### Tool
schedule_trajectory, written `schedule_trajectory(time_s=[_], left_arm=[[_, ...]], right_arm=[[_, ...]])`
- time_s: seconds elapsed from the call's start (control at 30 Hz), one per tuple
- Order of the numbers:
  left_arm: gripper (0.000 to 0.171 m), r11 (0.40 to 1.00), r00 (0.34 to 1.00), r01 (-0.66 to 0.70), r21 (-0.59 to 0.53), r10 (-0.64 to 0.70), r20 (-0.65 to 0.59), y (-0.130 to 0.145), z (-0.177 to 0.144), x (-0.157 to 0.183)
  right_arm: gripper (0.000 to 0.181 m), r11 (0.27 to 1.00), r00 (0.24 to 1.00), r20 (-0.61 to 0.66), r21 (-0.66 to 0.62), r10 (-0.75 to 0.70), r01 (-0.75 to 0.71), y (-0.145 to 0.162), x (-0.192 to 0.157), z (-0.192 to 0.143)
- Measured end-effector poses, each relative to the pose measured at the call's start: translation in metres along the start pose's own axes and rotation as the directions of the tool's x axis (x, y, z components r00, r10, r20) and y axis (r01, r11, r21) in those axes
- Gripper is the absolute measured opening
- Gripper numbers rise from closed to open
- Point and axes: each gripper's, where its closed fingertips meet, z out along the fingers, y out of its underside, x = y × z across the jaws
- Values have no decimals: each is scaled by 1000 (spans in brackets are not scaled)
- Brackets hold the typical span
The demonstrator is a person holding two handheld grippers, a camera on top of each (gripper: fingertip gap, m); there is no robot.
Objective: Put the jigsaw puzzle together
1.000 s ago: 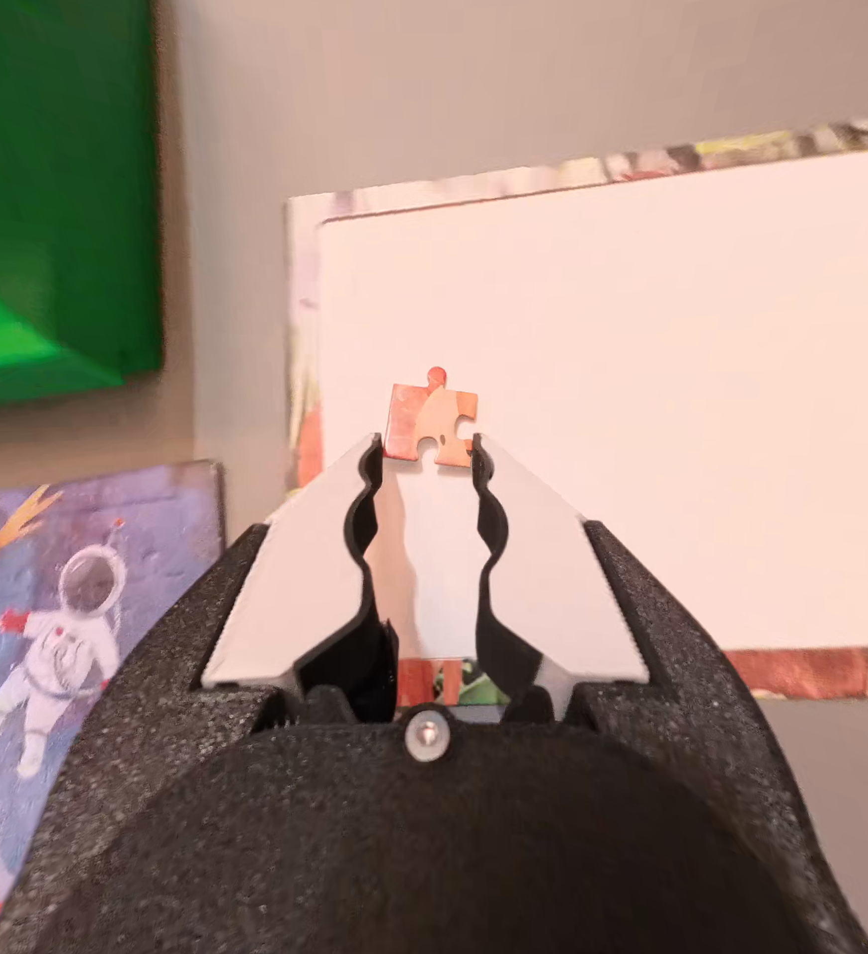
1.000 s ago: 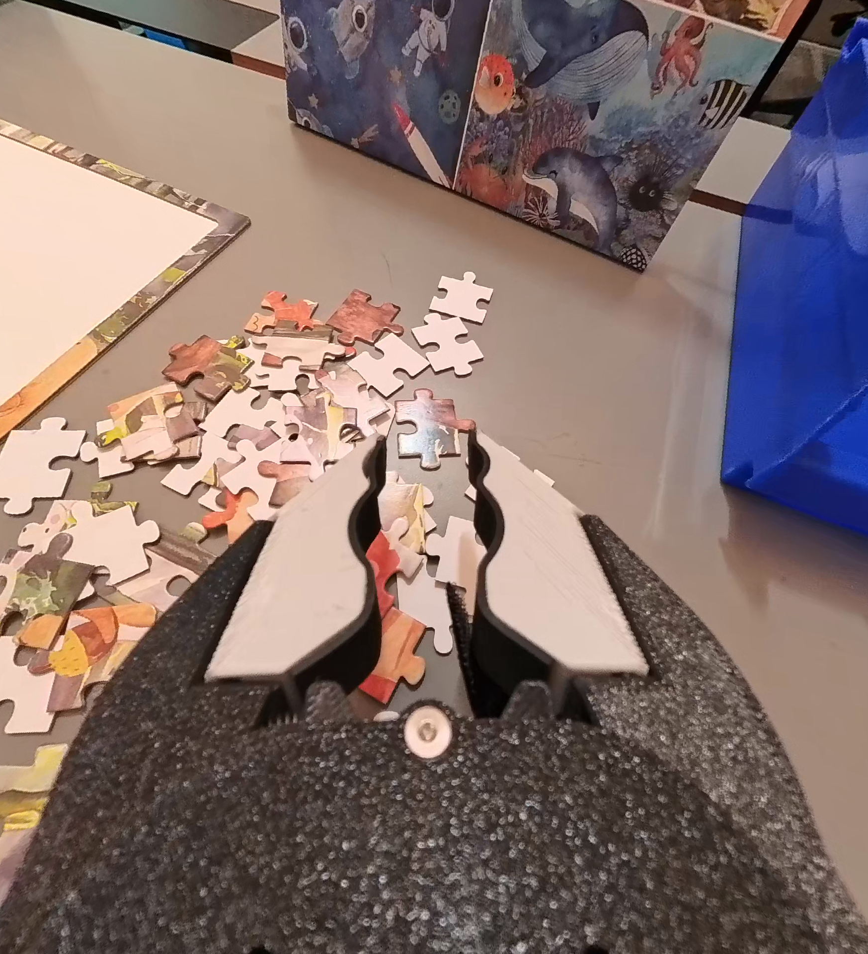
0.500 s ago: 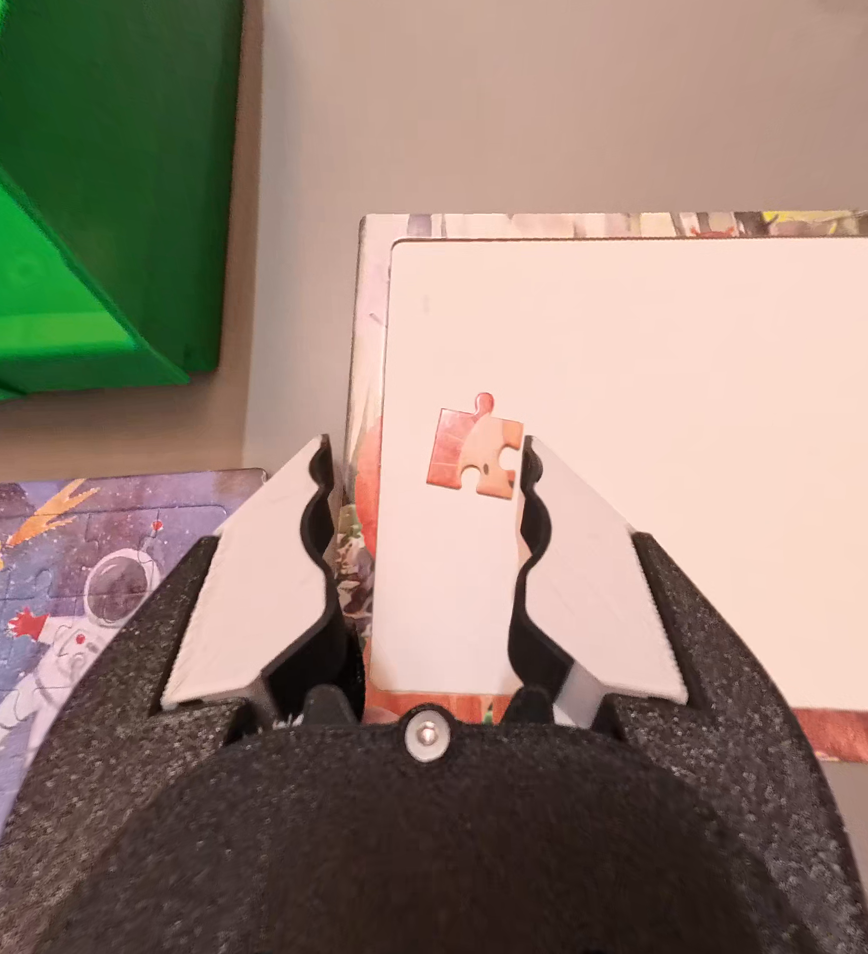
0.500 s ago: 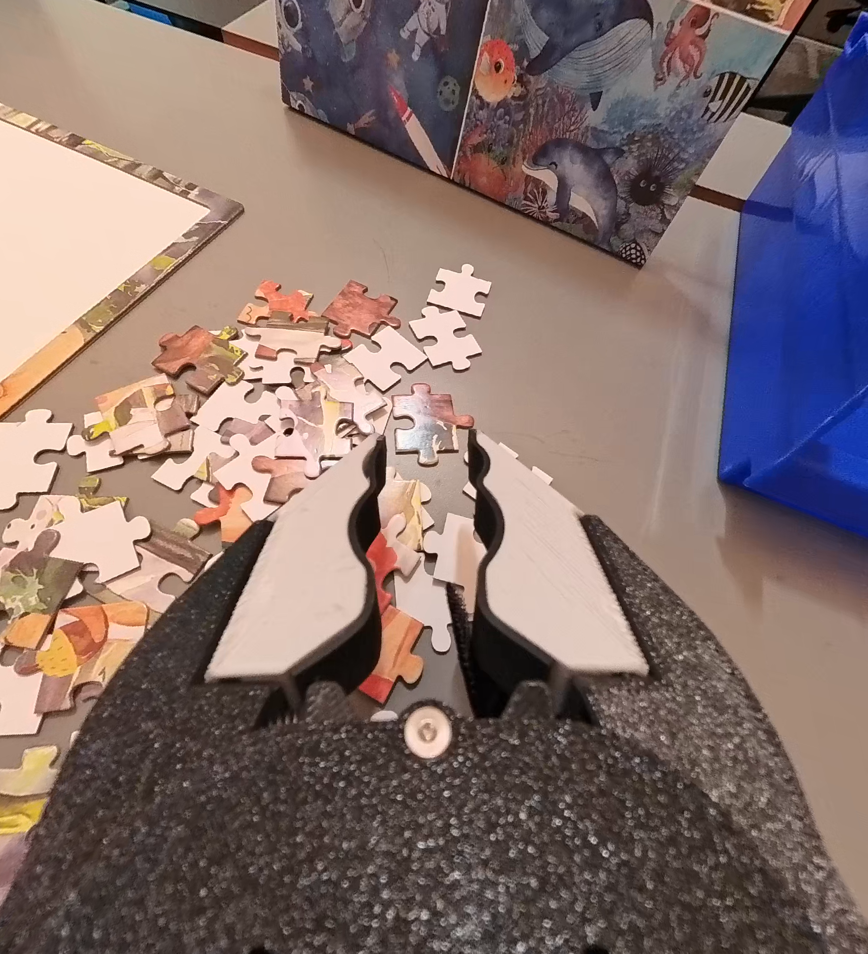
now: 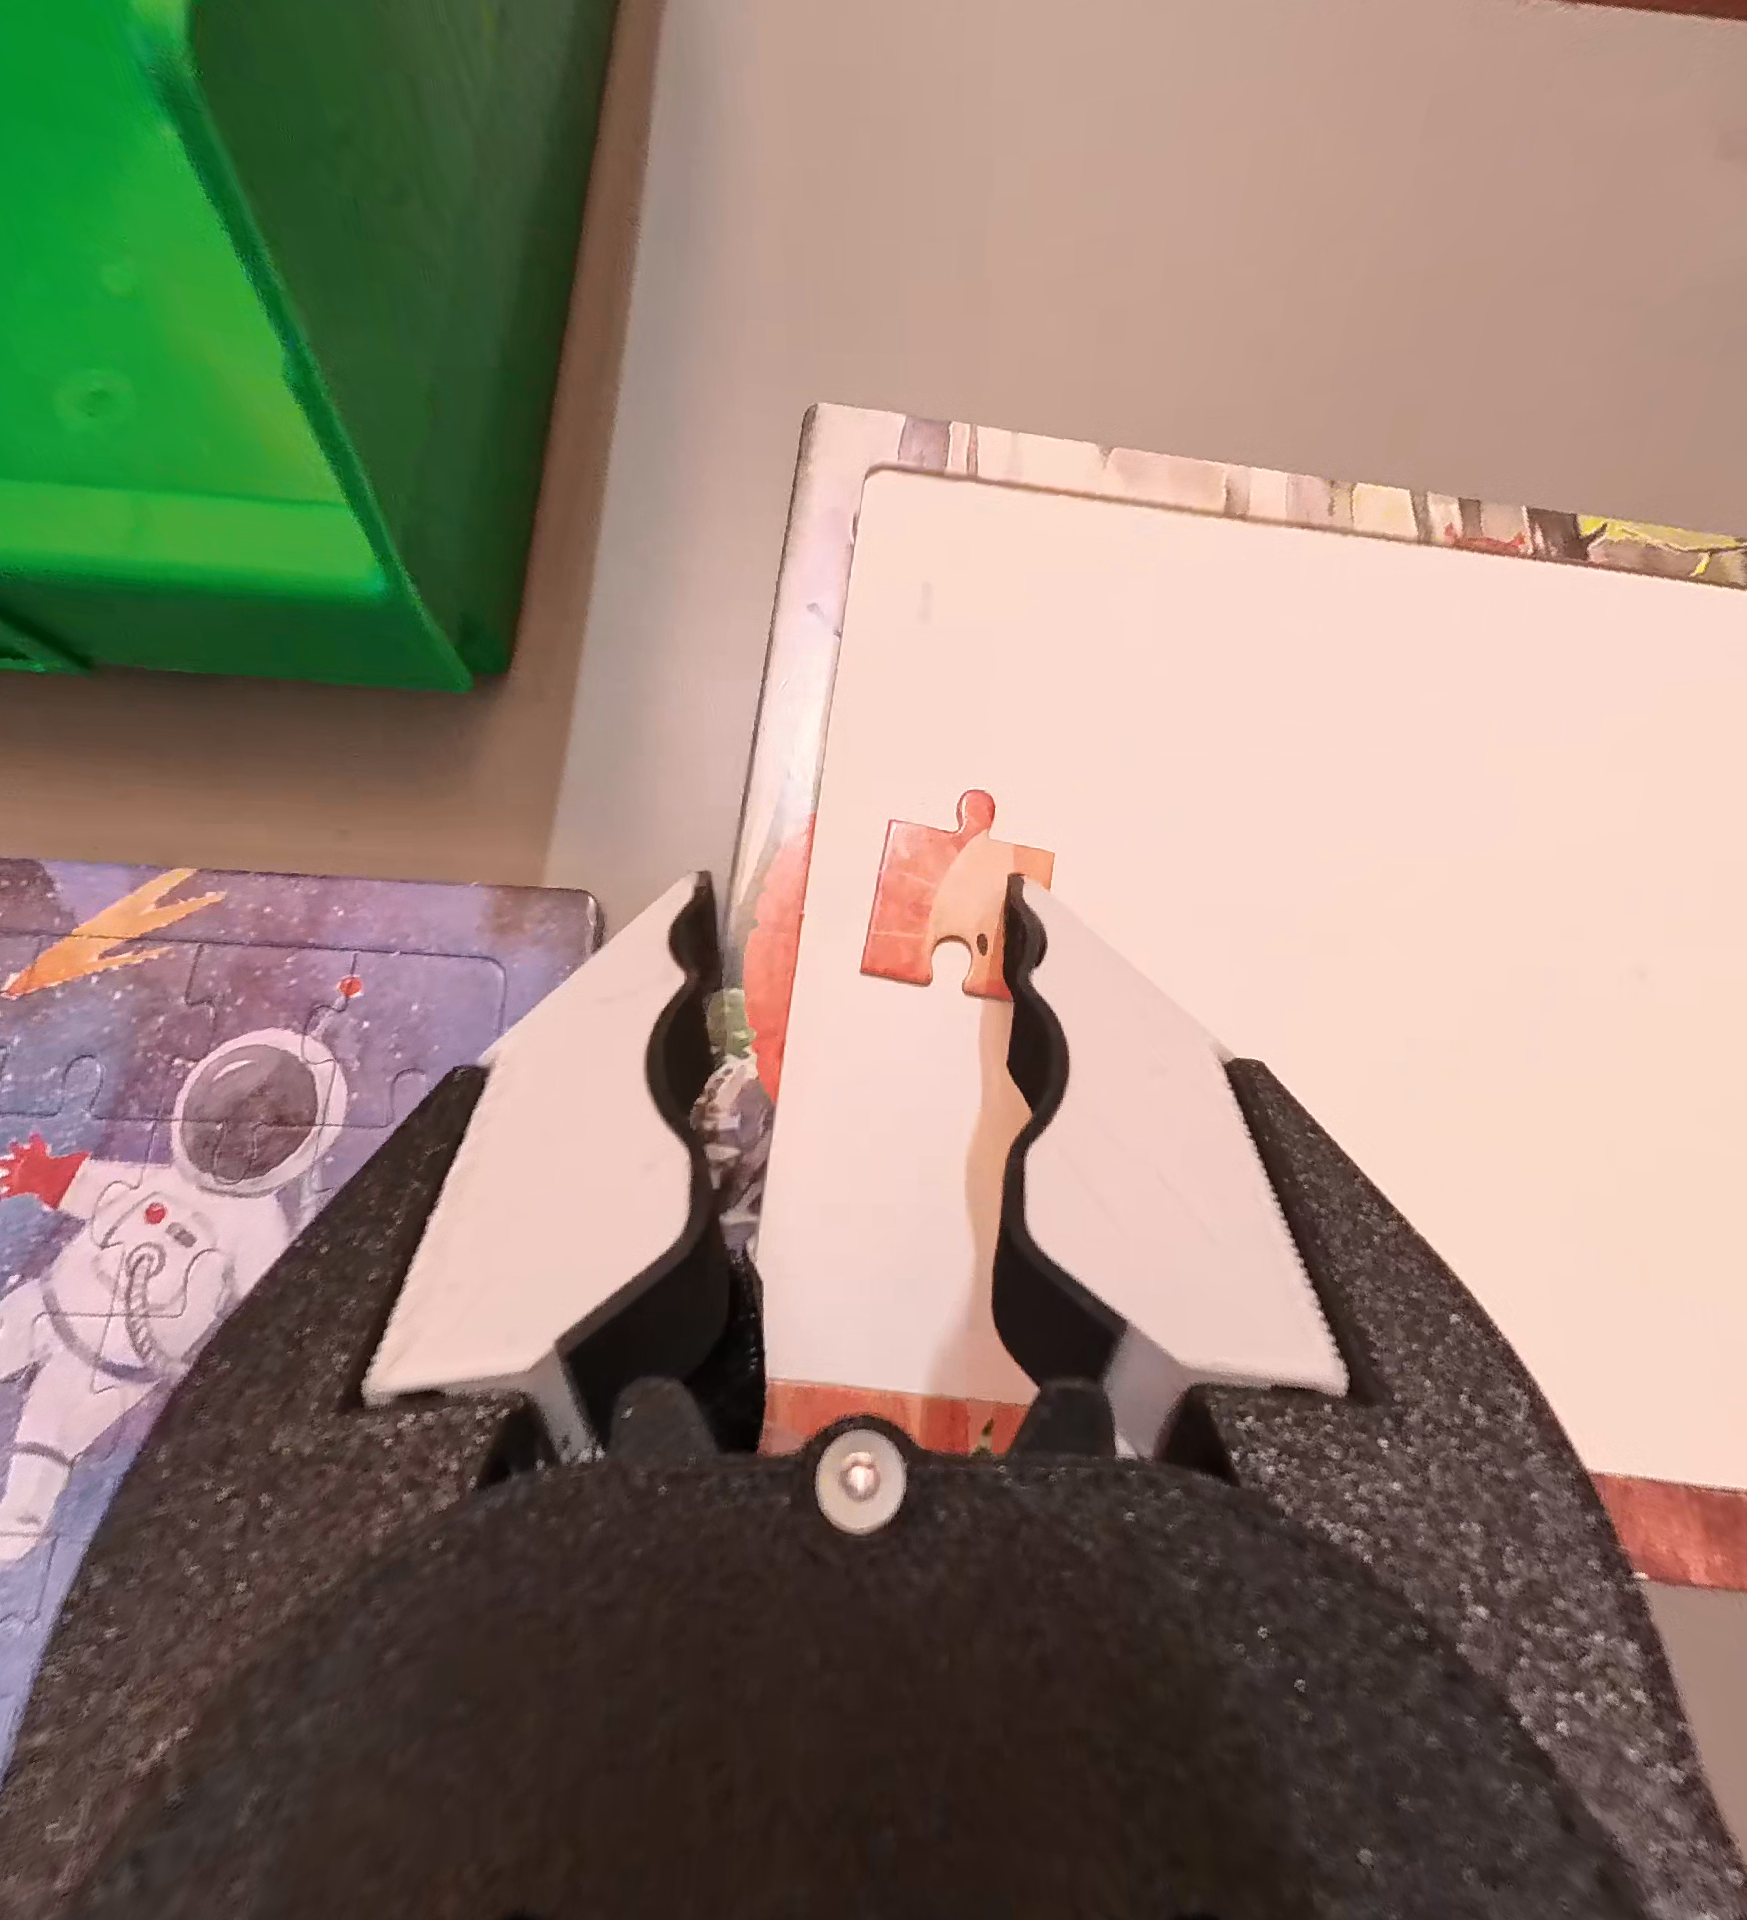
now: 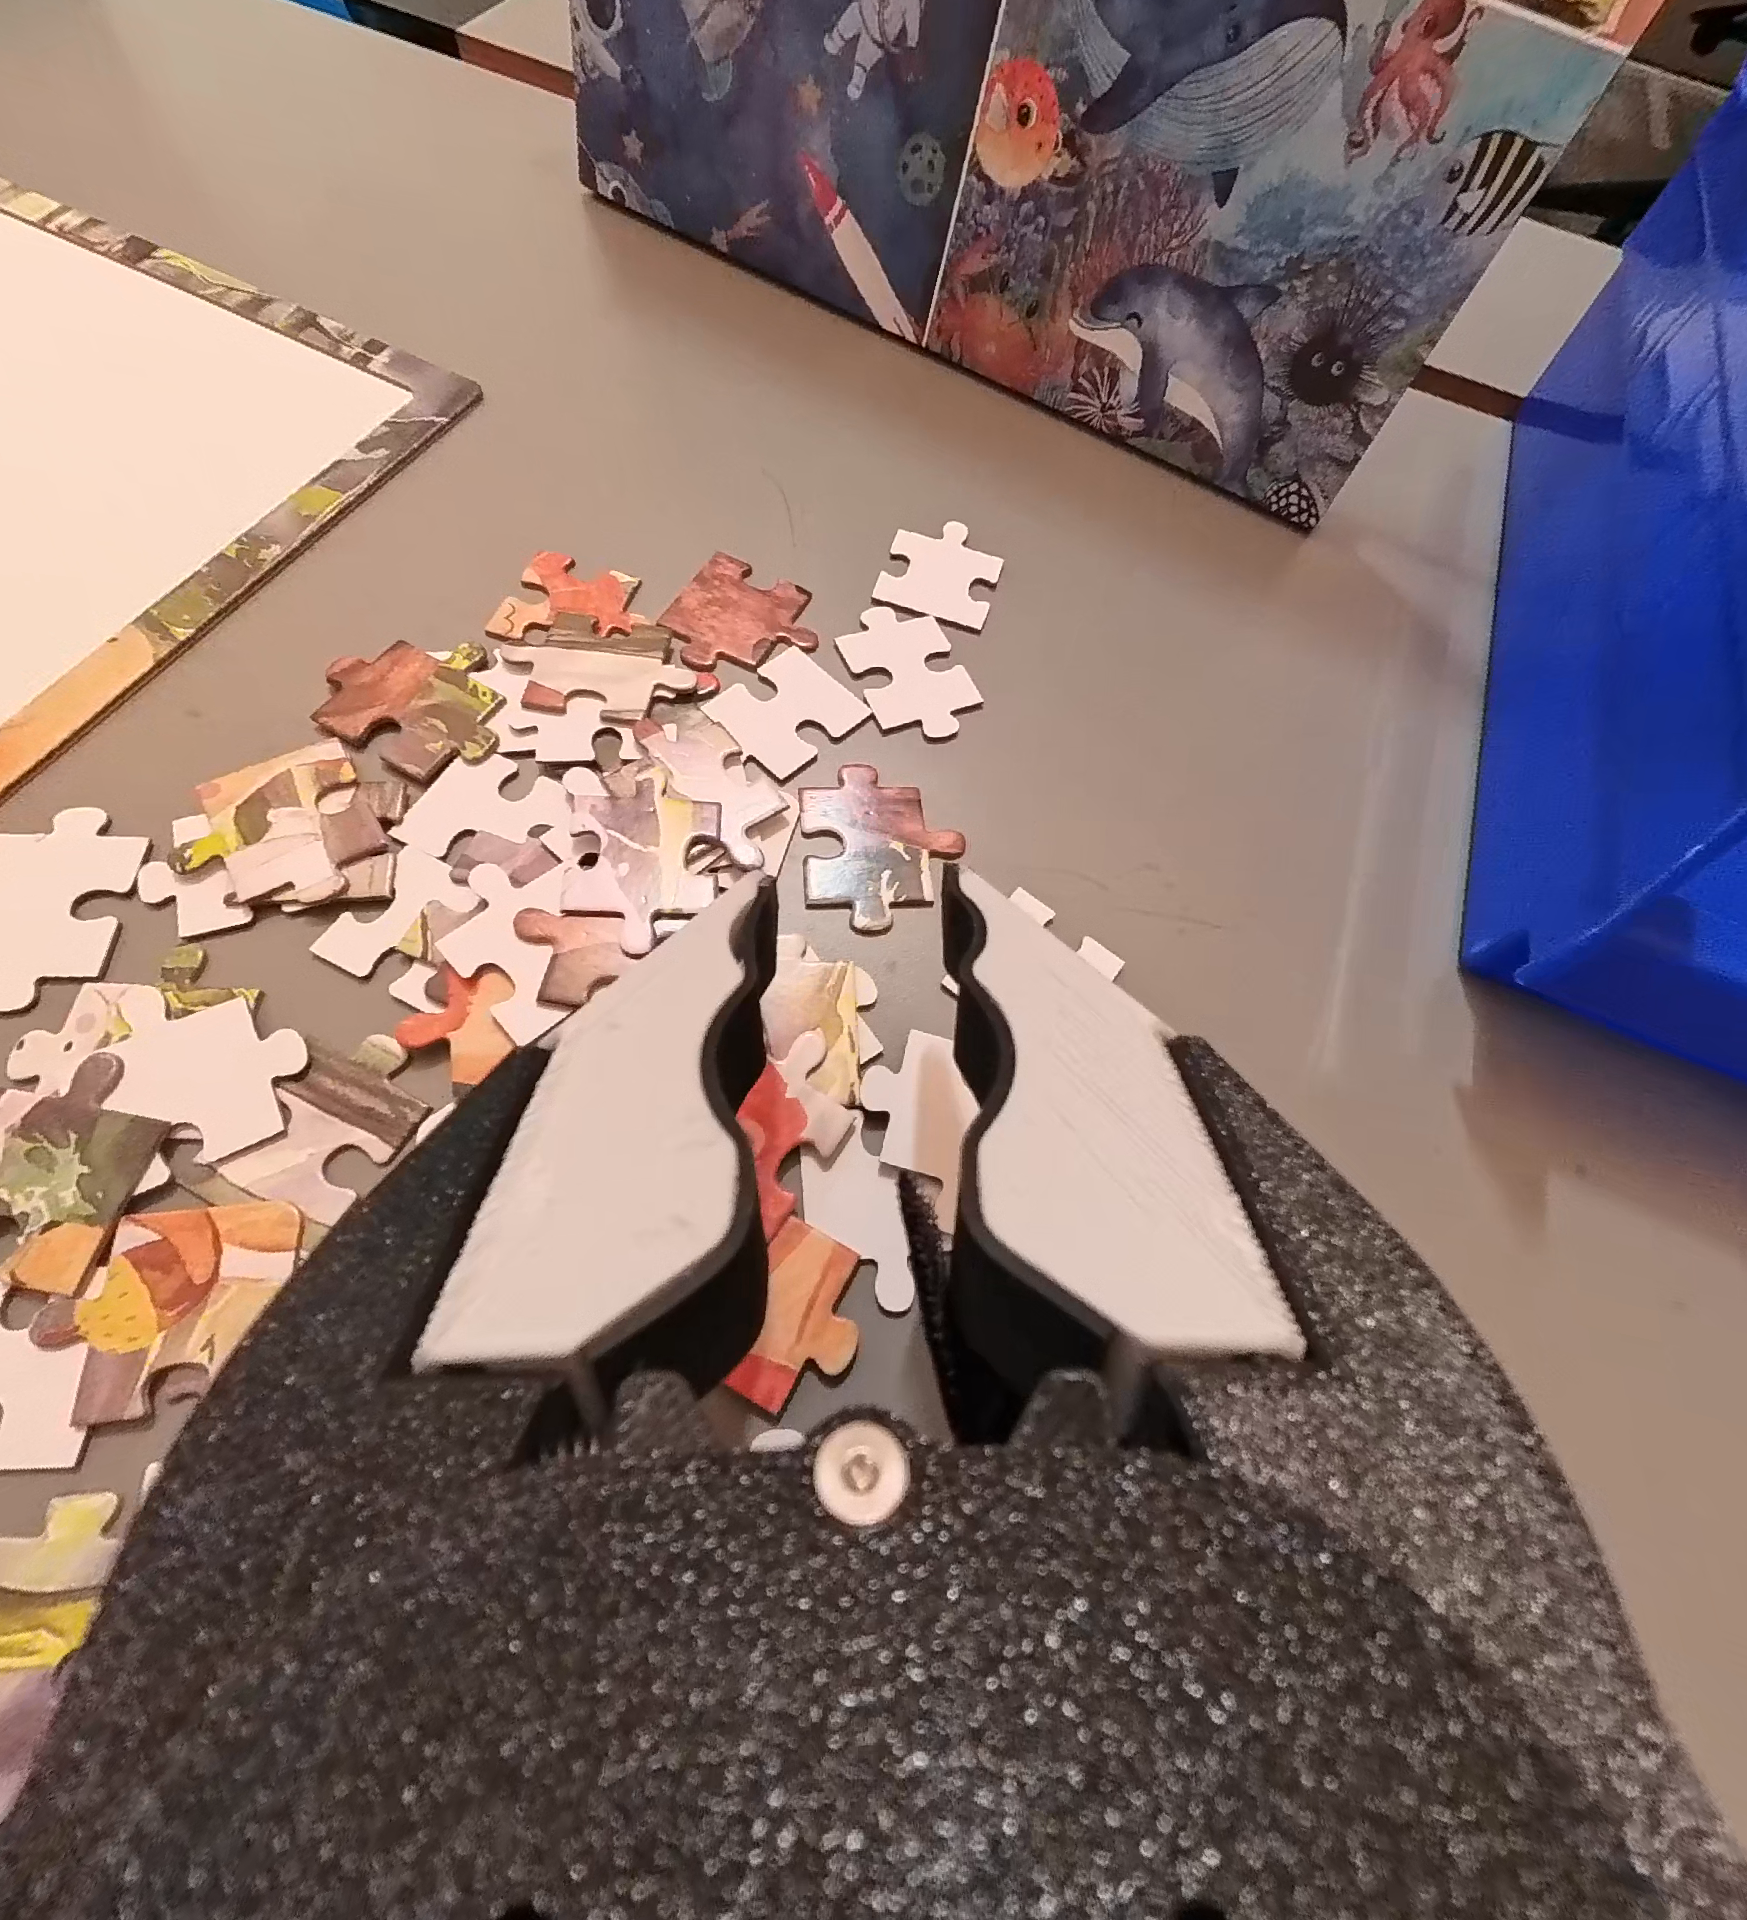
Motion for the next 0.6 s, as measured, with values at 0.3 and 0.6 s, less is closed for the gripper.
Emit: schedule_trajectory(time_s=[0.3,0.6], left_arm=[[78,999,999,-42,-16,42,-34,3,2,9],[47,1000,1000,3,1,-3,26,2,1,-7]], right_arm=[[32,1000,1000,-1,-7,-7,7,1,-1,1],[32,1000,1000,1,-14,-14,14,2,-2,2]])
